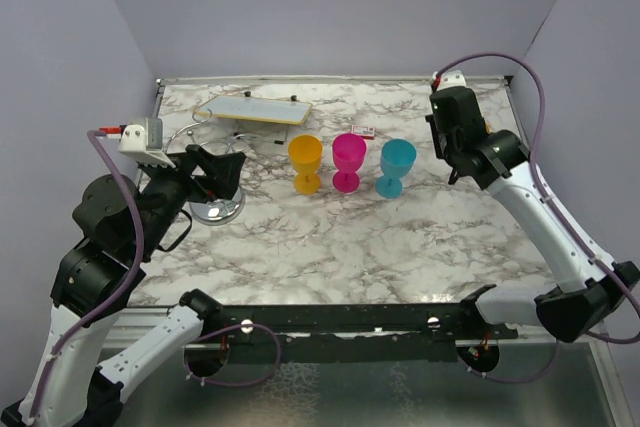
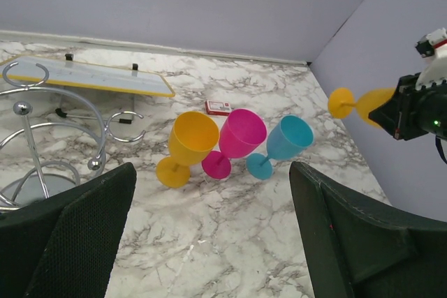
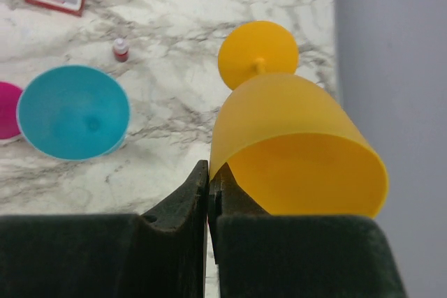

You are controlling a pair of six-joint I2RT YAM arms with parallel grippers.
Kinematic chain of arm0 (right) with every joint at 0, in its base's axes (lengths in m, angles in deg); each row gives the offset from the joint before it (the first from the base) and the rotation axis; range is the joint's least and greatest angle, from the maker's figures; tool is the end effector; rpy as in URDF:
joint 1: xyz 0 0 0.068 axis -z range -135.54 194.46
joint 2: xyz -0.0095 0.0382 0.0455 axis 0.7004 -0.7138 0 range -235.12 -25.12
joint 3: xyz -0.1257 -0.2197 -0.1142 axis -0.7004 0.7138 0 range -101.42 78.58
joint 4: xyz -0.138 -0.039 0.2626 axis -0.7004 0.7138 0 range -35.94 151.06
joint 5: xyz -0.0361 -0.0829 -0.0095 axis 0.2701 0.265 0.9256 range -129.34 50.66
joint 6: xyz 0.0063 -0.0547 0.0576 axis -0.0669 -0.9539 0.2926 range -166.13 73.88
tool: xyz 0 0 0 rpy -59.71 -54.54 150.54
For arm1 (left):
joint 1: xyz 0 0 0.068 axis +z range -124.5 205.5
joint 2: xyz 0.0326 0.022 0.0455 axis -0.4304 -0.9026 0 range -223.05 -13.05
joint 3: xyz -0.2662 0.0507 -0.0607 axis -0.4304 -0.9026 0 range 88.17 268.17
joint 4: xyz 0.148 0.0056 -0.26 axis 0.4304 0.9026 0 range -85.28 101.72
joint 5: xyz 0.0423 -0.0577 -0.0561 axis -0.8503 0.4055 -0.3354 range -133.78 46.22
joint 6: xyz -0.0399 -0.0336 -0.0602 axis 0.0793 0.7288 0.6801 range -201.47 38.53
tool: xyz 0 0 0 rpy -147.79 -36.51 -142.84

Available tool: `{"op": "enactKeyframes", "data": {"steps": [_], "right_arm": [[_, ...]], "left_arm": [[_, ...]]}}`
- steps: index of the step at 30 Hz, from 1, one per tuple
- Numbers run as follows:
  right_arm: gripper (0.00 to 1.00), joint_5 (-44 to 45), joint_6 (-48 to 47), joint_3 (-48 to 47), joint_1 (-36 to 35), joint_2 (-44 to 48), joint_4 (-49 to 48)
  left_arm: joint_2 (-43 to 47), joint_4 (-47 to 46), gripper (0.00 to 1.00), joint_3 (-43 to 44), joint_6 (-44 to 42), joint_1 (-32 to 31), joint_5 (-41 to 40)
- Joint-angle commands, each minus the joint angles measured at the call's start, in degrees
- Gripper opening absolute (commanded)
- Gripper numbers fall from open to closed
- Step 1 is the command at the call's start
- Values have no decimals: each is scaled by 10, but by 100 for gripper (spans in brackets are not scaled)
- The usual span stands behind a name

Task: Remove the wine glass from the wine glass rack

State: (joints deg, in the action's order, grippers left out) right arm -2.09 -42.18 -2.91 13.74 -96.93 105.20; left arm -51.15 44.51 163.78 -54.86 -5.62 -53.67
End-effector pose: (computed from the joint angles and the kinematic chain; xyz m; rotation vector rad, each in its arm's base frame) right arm 0.2818 0.1193 0.3910 -0.1781 2.1448 -0.3988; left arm 0.1252 -0.0620 0.4951 -0.0718 1.6462 -0.6375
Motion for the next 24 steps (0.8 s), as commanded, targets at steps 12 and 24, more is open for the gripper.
{"op": "enactKeyframes", "data": {"steps": [12,24], "right_arm": [[1,-274,66,-32,117,-113,94],[1,-298,68,-26,126,-176,101]], "left_arm": [[0,-18,93,-6,-45,3,1],[-18,-23,93,-2,-79,3,6]]}}
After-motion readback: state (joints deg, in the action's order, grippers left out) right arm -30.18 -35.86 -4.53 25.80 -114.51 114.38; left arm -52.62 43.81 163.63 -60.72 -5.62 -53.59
